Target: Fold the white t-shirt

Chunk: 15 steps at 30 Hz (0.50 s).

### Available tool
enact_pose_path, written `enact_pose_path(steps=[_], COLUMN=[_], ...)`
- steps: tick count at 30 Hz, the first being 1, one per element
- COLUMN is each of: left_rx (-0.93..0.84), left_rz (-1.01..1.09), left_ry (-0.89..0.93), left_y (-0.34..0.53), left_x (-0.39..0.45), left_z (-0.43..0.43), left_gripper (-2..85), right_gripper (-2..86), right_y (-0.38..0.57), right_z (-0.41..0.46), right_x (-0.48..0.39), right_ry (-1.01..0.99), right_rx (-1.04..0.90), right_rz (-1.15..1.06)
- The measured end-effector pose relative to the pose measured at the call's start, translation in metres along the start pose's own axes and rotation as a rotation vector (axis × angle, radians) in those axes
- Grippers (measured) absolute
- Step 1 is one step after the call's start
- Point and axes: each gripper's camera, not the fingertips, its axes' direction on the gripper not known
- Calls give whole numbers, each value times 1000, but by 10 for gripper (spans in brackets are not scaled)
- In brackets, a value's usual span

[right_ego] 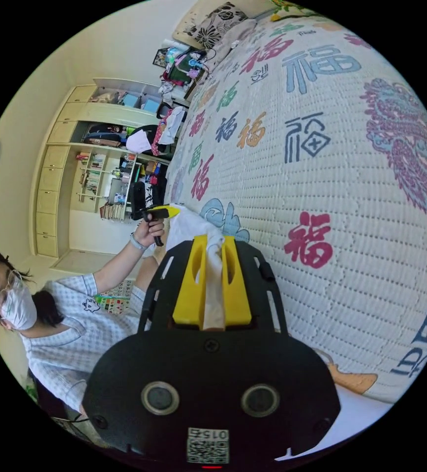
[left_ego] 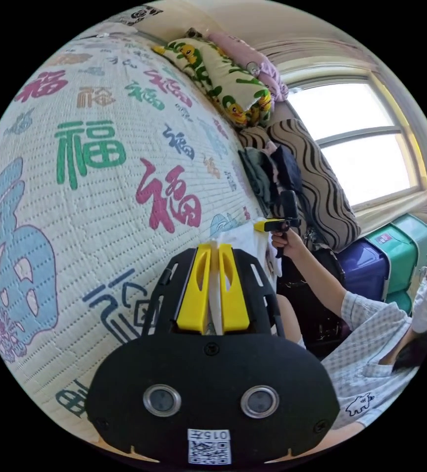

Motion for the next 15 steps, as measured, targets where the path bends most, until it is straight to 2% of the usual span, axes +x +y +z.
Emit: enact_pose_path(steps=[5, 8, 10, 15], left_rx=[75, 49, 47, 42], left_rz=[101, 192, 278, 451], left_ry=[-36, -95, -112, -10], left_y=[-14, -13, -2, 74], left_x=[26, 52, 73, 126], left_z=[-17, -17, -21, -28], left_gripper=[6, 5, 5, 7], right_gripper=[49, 49, 49, 48], right_y=[10, 8, 14, 69], right_z=[-23, -19, -17, -13], right_x=[-18, -37, -50, -84], right_ry=[20, 155, 177, 101], right_rx=[139, 110, 98, 60], right_rz=[-64, -123, -184, -371])
